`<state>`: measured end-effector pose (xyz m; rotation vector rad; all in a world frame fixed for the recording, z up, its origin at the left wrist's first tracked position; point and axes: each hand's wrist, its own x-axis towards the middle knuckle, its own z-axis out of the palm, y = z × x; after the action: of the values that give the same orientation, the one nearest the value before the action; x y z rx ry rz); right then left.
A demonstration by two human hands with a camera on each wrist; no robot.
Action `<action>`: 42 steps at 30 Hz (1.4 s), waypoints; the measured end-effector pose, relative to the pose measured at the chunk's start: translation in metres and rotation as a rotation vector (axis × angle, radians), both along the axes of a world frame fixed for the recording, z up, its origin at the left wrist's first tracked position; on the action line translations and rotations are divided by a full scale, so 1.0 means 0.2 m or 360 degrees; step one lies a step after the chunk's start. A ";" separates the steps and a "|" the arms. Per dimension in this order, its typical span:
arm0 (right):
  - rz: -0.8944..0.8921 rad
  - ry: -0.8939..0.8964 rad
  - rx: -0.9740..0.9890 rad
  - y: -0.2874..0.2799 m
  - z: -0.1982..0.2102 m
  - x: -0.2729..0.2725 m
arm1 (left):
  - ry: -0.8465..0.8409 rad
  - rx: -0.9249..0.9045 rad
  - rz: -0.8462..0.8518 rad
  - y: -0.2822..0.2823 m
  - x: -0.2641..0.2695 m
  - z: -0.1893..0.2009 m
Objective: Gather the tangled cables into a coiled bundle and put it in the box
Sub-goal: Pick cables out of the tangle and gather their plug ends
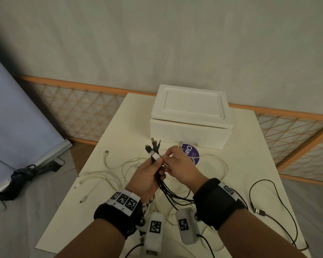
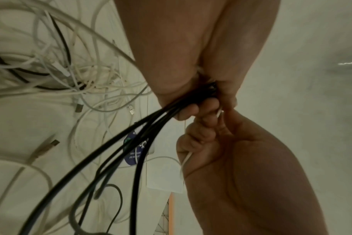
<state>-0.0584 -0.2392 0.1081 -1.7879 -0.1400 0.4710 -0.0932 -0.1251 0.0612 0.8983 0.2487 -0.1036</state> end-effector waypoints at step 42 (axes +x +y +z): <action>-0.0242 -0.0822 -0.0004 -0.18 0.18 0.15 | -0.0179 0.0686 0.0171 0.02 0.07 0.30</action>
<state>-0.0285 -0.2754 0.1436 -1.8733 -0.3582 -0.1071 -0.0783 -0.1212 0.1220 1.3120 0.2172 0.1050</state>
